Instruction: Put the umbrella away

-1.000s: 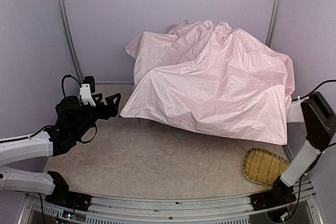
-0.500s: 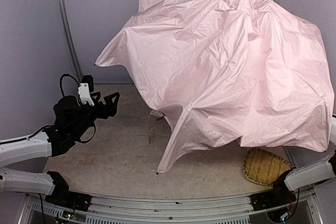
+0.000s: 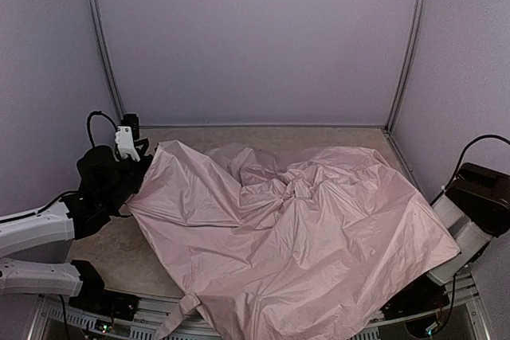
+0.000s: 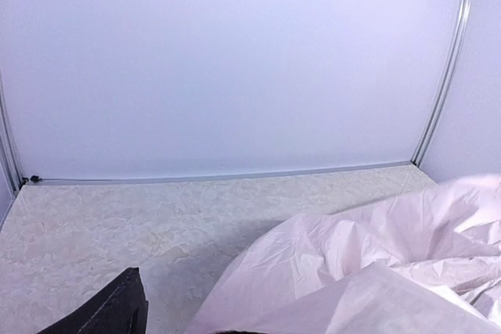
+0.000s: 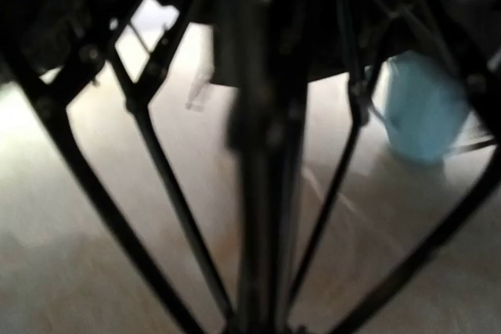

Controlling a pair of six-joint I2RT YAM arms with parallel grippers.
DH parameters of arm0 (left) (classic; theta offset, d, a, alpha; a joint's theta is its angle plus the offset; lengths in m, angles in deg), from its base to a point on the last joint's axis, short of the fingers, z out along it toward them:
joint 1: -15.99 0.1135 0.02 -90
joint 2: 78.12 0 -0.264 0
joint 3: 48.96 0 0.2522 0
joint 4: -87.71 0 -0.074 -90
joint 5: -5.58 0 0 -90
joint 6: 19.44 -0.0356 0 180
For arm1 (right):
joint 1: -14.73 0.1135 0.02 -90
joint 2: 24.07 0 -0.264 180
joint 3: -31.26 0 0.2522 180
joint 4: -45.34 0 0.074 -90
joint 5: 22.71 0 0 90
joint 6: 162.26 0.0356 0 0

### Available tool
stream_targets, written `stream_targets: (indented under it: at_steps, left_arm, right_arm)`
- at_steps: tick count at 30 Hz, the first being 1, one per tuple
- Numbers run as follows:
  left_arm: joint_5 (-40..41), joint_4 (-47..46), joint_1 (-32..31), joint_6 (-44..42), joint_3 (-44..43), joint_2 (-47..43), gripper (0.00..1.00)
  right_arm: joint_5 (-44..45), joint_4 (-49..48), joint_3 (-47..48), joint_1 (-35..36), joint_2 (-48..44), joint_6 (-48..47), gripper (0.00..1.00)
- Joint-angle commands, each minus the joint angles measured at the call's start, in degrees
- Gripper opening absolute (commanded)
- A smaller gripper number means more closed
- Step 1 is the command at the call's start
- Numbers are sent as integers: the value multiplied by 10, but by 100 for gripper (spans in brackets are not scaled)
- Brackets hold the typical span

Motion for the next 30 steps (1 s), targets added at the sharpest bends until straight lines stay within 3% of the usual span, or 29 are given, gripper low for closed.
stream_targets:
  at_steps: [1, 7, 13, 16, 20, 24, 27, 30]
  left_arm:
    - [18, -16, -4, -6, 2, -28, 93]
    - [18, -22, -4, -12, 13, -49, 93]
    - [48, 0, -4, -28, 25, -79, 94]
    - [51, 3, -4, -24, 36, -84, 94]
    - [64, 5, -4, -19, 39, -75, 94]
    - [115, 44, 6, -5, 22, -59, 94]
    - [136, 81, 25, 11, 9, -56, 94]
    - [118, 63, 28, -3, 15, -78, 94]
  right_arm:
    - [42, -71, -15, 0, 30, -47, 0]
    - [38, -49, 9, 0, -16, -69, 0]
    - [39, 175, 143, -9, -219, -78, 0]
    - [53, 282, 224, -49, -293, -90, 0]
    - [107, 434, 318, -94, -330, -151, 0]
    - [239, 640, 407, -98, -325, -254, 0]
    - [287, 714, 450, -100, -333, -302, 0]
    - [293, 797, 500, -100, -342, -339, 0]
